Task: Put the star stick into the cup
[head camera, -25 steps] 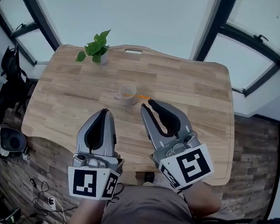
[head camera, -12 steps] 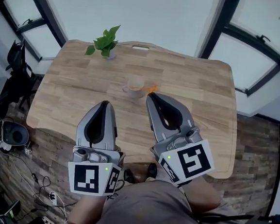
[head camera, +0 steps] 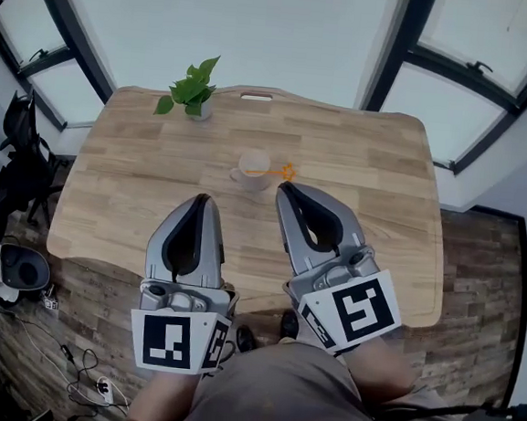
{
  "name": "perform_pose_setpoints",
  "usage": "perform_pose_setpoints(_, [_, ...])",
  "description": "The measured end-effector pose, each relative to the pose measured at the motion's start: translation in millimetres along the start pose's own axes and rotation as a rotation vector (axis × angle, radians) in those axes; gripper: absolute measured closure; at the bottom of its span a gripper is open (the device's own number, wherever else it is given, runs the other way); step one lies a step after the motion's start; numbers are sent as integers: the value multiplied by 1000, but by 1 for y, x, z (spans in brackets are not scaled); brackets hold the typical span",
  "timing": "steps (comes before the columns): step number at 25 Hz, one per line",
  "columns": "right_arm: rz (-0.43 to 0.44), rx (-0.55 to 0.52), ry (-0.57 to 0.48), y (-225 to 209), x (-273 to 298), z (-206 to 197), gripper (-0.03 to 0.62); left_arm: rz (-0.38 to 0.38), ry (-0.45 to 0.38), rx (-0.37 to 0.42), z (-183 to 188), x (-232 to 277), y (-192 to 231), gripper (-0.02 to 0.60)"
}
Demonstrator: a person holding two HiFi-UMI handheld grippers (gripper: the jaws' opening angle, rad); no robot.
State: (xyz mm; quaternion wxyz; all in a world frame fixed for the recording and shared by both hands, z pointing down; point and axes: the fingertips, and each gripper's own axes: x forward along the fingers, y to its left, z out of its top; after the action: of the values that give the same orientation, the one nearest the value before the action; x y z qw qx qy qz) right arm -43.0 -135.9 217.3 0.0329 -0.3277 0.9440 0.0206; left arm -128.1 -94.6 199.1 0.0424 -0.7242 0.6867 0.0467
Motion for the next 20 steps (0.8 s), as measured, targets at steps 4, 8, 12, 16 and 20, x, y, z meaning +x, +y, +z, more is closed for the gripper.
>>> perform_pose_setpoints(4, [-24,-11,-2,-2,0,2,569,-22,-4,-4,0,2,0,580])
perform_pose_setpoints(8, [-33,-13,-8,-3,0,5,569,-28,-12,-4,3,4,1,580])
perform_pose_setpoints(12, [-43,-14,-11,-6,-2,6,569,-37,-13,-5,3,5,-2,580])
perform_pose_setpoints(16, [-47,-14,-11,-7,-3,6,569,-40,-13,-6,3,5,-3,580])
perform_pose_setpoints(20, [-50,-12,-9,-7,-5,5,569,-42,-10,-9,2,3,-4,580])
